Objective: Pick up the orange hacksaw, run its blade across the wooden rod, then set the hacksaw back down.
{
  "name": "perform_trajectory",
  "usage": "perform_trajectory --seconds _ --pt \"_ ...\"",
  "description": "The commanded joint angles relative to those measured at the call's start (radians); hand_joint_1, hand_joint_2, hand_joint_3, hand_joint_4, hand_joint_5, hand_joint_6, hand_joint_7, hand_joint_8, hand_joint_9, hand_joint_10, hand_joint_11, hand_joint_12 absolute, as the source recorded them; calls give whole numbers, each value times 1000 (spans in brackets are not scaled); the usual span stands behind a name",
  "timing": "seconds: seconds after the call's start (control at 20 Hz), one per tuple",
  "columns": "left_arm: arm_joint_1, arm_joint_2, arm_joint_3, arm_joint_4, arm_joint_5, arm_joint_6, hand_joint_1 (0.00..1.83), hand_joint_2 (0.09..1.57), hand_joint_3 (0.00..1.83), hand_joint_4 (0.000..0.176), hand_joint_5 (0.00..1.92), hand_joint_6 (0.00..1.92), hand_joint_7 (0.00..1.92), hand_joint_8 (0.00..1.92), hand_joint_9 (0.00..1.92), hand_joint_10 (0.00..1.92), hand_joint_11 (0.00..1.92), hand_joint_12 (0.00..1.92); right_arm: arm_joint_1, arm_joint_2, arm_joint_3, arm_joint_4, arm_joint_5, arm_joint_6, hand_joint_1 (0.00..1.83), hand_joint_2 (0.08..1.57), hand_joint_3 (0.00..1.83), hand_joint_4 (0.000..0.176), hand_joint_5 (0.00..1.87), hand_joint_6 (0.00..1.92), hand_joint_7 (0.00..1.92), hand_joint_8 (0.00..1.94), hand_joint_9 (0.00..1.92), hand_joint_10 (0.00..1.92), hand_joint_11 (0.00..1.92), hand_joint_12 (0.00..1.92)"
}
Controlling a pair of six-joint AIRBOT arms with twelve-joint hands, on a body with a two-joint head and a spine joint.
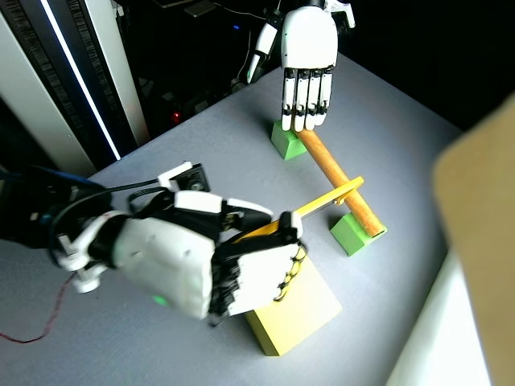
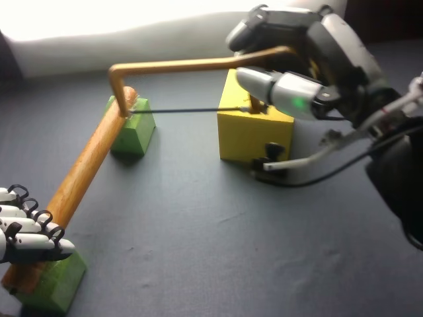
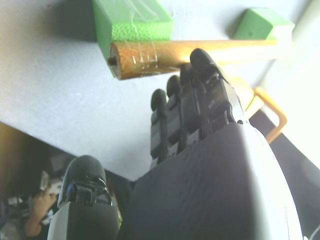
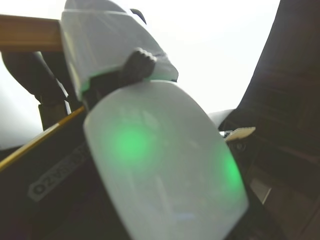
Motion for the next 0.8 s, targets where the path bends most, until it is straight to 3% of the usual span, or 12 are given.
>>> perform_trajectory --seconds 0.0,0.4,0.75 --pt "-8 -3 2 -10 -34 -1 104 1194 1 0 247 3 239 3 242 5 0 727 18 -8 10 -38 117 3 1370 1148 0 0 797 1055 921 1079 921 1316 775 1390" --pt "-8 -6 5 -10 -31 -1 67 1194 0 0 240 0 234 0 238 1 0 739 43 -127 55 58 152 -84 1367 1160 0 0 765 1093 902 1102 909 1345 782 1429" --pt "-8 -6 7 -10 -31 -1 94 1193 0 0 228 3 220 2 229 2 0 720 43 -168 61 75 116 -124 1371 1148 0 0 792 1053 929 1060 927 1318 791 1397"
